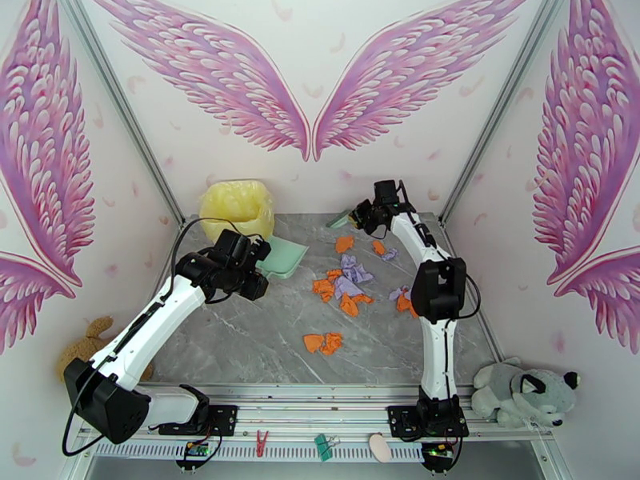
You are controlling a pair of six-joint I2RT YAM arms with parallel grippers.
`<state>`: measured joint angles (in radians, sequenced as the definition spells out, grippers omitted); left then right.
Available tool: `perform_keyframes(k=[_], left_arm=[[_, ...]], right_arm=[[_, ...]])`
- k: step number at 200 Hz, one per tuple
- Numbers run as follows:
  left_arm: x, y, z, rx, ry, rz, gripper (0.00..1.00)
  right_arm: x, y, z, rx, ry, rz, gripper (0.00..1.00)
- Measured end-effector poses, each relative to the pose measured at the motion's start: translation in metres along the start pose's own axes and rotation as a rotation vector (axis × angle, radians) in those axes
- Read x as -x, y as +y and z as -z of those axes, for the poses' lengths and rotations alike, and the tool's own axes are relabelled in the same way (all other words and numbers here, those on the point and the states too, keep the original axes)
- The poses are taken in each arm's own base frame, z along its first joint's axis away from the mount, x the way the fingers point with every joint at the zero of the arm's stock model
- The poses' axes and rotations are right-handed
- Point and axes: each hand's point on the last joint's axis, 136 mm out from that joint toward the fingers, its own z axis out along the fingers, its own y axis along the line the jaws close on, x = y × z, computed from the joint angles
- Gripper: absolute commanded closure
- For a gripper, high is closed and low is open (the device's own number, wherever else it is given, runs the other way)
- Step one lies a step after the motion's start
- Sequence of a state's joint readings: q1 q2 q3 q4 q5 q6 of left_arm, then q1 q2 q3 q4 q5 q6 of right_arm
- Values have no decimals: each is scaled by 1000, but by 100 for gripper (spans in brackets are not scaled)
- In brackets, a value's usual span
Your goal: Sweep away the paper scraps from the table
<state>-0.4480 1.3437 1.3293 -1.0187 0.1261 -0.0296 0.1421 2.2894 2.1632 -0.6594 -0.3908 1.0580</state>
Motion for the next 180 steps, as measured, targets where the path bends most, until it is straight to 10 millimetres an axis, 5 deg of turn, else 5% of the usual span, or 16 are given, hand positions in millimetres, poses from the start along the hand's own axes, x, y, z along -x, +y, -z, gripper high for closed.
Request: perform_keyframes(k=[81, 139, 180], left_arm=[[2, 1, 3, 19, -16, 1, 100], [2, -1, 0, 11, -9, -7, 100], [1, -5, -13, -5, 28, -22, 100]], right_arm=[[-27, -88, -22, -191, 102, -31, 100], [-39, -122, 59, -221, 82, -52, 100], [-46, -145, 93, -230, 82, -38, 100]])
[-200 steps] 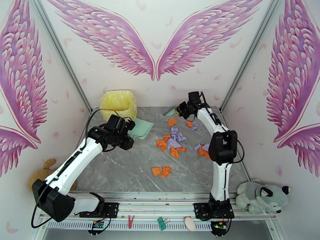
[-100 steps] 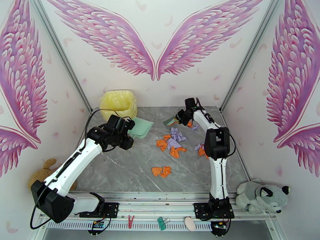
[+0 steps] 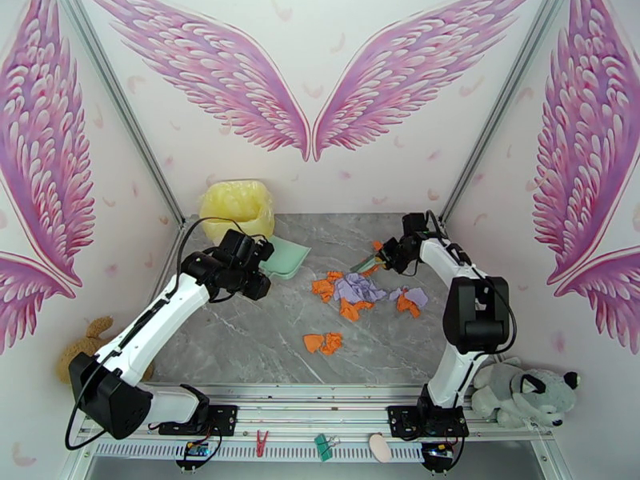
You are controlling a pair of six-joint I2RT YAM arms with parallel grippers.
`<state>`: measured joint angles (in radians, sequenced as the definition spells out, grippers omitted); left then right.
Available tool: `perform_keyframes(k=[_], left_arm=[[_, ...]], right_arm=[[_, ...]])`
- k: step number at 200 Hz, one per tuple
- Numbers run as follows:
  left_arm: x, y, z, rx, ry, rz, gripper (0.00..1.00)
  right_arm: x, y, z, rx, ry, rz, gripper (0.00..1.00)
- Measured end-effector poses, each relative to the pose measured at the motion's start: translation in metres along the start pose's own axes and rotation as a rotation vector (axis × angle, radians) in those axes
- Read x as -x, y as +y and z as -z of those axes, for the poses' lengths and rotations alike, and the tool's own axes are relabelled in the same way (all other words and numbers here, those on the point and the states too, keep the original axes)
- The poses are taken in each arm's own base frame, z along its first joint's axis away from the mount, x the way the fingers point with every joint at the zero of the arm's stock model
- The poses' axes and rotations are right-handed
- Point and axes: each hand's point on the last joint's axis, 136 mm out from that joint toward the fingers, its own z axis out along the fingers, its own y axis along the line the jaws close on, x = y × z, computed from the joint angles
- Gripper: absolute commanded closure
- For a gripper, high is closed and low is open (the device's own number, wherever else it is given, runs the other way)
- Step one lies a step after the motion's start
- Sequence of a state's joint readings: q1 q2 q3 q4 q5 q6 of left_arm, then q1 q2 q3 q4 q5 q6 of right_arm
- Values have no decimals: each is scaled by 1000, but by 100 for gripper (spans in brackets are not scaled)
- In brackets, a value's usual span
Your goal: Sweep away the paper scraps from the table
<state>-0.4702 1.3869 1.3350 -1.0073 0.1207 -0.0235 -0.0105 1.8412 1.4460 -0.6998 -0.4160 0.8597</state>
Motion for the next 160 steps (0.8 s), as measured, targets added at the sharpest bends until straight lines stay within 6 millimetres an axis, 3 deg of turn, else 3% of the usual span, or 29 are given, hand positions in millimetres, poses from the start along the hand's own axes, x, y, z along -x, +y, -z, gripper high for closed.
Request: perform_keyframes(k=[23, 49, 70, 90, 110, 138, 160], left_arm=[[2, -4, -5, -13, 10, -12, 100], [4, -10, -7, -31, 5, -22, 100], [7, -11, -7, -34, -6, -14, 100], [9, -11, -7, -35, -16, 0, 100], [11, -11, -7, -36, -24, 22, 100], [15, -13, -7, -49, -45, 48, 100], [16, -14, -7, -56, -50, 61, 100]], right_arm=[[-4, 18, 14, 71, 14, 79, 100], [-11, 57, 34, 190, 44, 212, 100], [-32, 87, 49, 271, 97, 338, 100], [-75, 106, 55, 308, 198, 477, 100], [-139, 114, 53, 320, 348, 632, 100], [-222, 105, 54, 296, 551, 823, 100], [-260, 91, 57, 269, 654, 913, 100]])
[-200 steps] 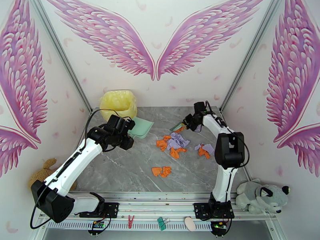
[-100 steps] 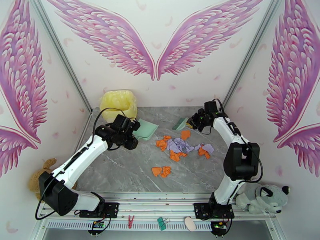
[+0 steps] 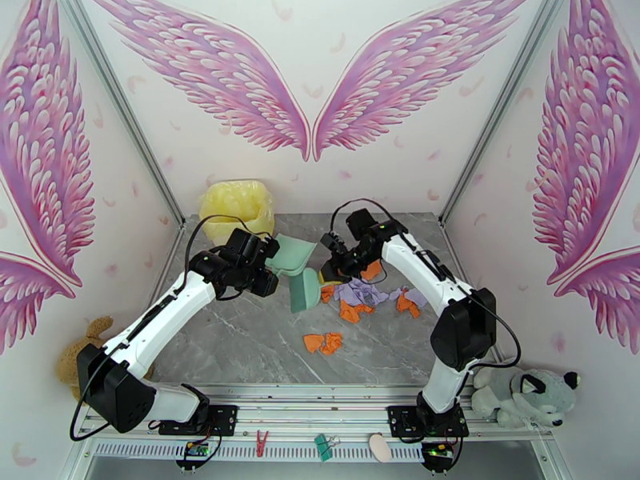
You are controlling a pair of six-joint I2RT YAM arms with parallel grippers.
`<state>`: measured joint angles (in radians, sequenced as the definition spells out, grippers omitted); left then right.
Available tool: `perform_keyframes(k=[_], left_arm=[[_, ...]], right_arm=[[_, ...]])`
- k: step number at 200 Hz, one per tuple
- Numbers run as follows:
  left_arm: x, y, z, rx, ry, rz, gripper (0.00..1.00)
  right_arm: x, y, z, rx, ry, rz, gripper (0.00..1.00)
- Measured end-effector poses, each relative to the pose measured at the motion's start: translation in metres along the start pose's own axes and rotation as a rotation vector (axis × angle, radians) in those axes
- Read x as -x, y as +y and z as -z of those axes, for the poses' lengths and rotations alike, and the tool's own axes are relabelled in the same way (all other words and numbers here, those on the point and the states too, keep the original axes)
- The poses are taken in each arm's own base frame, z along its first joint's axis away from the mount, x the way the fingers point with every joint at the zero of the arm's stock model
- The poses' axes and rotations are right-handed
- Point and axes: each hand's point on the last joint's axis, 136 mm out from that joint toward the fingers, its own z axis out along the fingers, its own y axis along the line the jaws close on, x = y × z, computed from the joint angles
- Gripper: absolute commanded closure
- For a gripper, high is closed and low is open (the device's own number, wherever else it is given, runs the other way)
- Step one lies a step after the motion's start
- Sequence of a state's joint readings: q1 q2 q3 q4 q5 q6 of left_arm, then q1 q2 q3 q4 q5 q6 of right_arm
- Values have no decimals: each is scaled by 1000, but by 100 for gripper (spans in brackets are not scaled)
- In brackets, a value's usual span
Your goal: Sweep away the paper scraps from the table
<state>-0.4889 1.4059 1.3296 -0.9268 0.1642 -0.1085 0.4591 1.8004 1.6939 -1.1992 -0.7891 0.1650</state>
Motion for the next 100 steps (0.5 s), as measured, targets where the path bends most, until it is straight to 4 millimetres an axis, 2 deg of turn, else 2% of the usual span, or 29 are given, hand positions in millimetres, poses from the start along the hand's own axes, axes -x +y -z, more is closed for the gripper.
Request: perform_keyframes(k=[22, 70, 100], left_arm=[[0, 0, 0, -2, 0, 8, 100], [0, 1, 0, -3, 2, 25, 100], [-4, 4, 1, 2, 18, 34, 100]], right_arm=[[-23, 5, -18, -11, 86, 35, 100], [-81, 1, -57, -80, 288, 85, 100], [-96, -11, -63, -128, 342, 92, 100]])
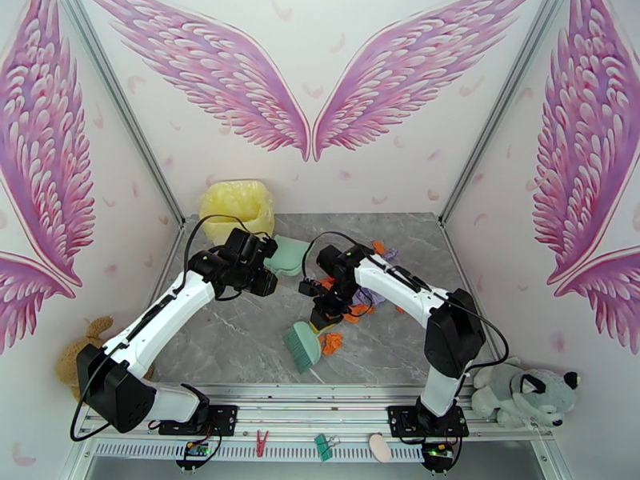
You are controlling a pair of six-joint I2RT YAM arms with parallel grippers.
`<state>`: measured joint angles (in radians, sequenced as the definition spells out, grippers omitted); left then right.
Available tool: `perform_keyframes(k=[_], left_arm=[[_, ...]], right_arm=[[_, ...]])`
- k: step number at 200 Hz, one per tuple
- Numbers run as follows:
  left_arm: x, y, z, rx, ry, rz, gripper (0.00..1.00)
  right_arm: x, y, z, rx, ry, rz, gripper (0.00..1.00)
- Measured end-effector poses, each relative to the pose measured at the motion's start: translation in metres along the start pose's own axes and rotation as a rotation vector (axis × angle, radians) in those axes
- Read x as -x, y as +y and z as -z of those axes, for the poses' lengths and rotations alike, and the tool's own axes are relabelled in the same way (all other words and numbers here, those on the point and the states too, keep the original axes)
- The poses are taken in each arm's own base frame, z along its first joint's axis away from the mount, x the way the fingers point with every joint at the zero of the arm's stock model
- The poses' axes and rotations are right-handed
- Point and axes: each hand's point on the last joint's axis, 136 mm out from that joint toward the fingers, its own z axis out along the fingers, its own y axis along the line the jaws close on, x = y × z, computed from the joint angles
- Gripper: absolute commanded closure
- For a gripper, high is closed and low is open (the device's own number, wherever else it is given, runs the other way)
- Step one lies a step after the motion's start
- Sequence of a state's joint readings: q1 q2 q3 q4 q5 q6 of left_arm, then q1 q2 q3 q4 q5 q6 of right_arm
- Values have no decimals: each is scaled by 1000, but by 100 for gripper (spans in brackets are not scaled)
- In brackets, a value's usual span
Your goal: Sweep away the paper scraps from the table
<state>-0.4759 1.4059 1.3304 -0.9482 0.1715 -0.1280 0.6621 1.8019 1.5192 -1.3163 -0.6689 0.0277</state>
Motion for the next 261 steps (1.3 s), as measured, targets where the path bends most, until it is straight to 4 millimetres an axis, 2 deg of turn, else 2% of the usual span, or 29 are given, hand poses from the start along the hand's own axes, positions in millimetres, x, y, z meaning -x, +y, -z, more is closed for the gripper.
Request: perform_keyframes(k=[71, 98, 125, 158, 193, 216, 238, 261], left_arm=[[-6, 3, 2, -5, 29, 10, 100], [-5, 5, 4, -3, 27, 10, 100], [-5, 6, 4, -1, 25, 12, 100], [-3, 8, 4, 0, 19, 16, 100], [-3, 7, 4, -4, 18, 9, 100], [-2, 7, 4, -2, 15, 3, 100], [-2, 7, 3, -2, 14, -8, 100], [-14, 9, -6, -1, 42, -13, 100]], right_arm=[[-11, -49, -6, -231, 69, 0, 100], [1, -61, 2, -326, 73, 26, 100], [27, -72, 22, -429, 19, 61, 100], [59, -85, 57, -568, -82, 87, 100], [85, -86, 85, -642, -178, 115, 100], [92, -78, 96, -644, -222, 130, 100], [90, -70, 107, -646, -256, 136, 100], [84, -66, 127, -664, -315, 112, 100]])
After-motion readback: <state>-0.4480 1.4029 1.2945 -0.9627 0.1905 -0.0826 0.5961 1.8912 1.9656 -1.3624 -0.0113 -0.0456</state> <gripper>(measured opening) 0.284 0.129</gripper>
